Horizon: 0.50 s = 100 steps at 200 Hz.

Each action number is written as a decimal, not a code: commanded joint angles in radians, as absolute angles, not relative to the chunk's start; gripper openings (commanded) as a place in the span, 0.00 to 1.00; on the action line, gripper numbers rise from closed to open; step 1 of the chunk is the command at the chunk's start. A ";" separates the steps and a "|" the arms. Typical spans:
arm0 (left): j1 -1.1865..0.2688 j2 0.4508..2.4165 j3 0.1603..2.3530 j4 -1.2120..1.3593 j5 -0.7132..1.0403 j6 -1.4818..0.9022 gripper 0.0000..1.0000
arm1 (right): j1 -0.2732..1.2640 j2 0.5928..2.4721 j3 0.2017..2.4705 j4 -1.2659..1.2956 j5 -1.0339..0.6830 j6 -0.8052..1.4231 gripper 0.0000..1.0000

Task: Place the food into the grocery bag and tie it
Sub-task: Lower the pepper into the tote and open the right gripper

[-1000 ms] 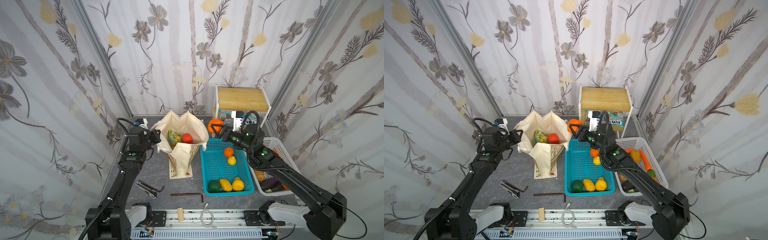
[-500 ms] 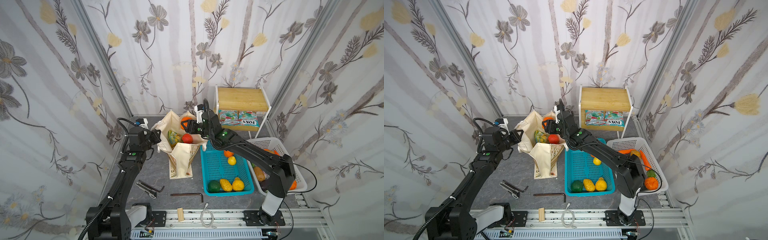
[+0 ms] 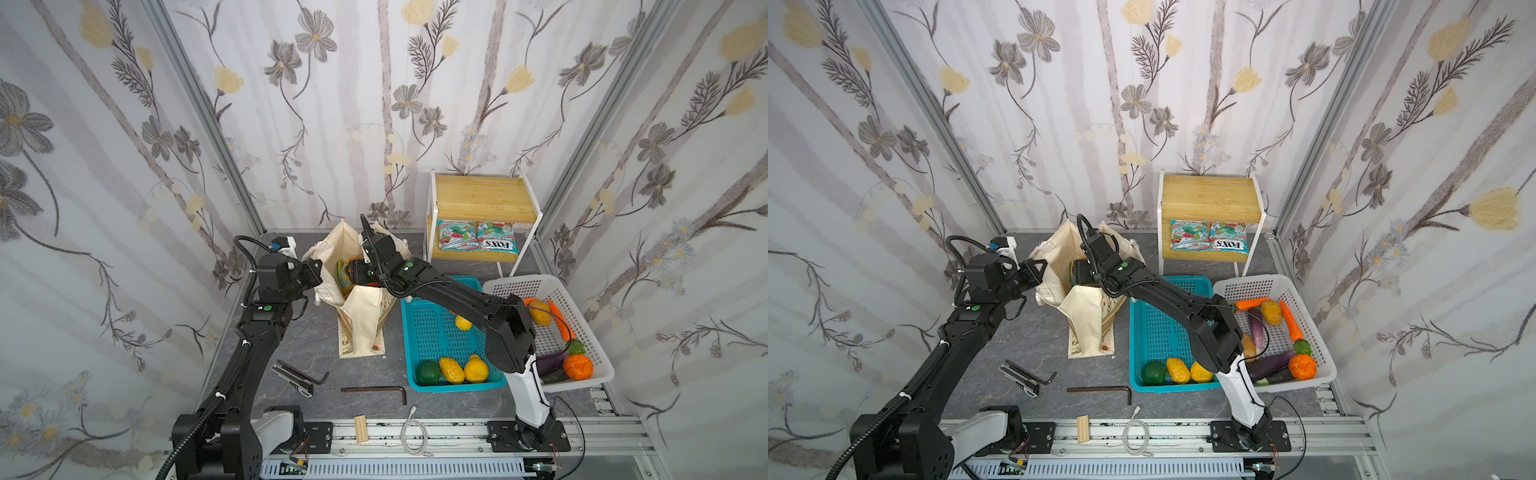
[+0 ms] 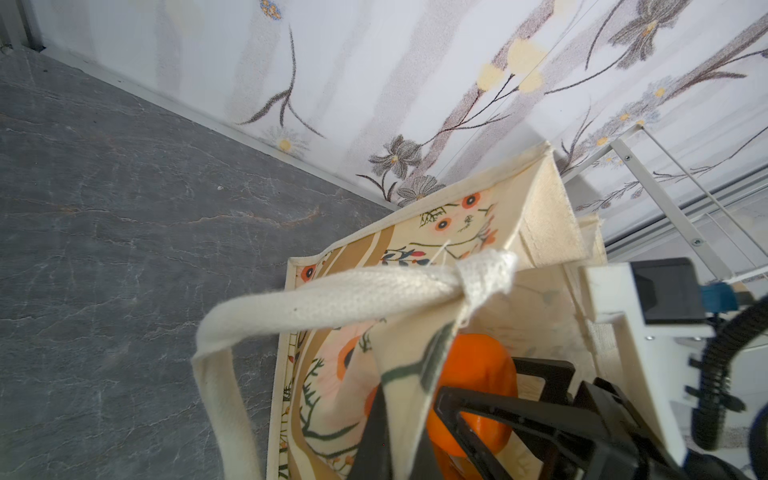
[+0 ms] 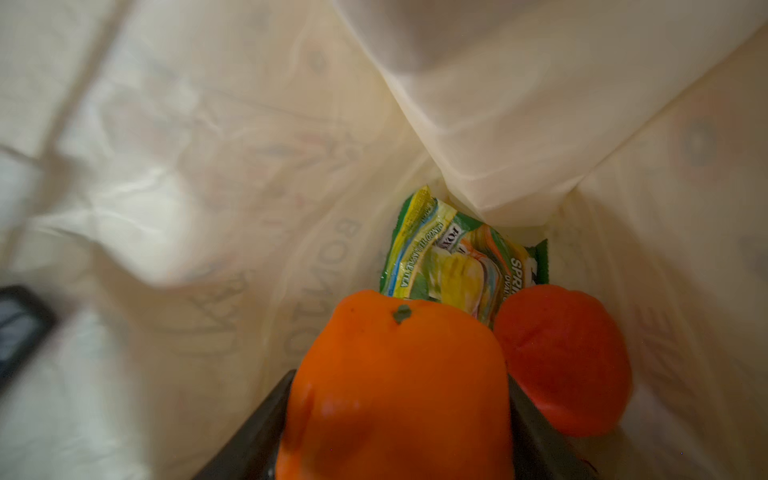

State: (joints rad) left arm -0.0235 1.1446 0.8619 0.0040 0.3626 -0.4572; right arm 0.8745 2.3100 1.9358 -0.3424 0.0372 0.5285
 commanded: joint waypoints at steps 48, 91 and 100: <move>-0.023 1.146 0.867 0.018 0.377 -0.457 0.00 | 0.876 2.397 1.947 -0.400 0.045 0.520 0.63; -0.024 1.146 0.867 0.018 0.375 -0.456 0.00 | 0.876 2.410 1.946 -0.401 0.017 0.520 0.67; -0.023 1.146 0.866 0.018 0.373 -0.455 0.00 | 0.876 2.406 1.946 -0.405 0.011 0.524 0.69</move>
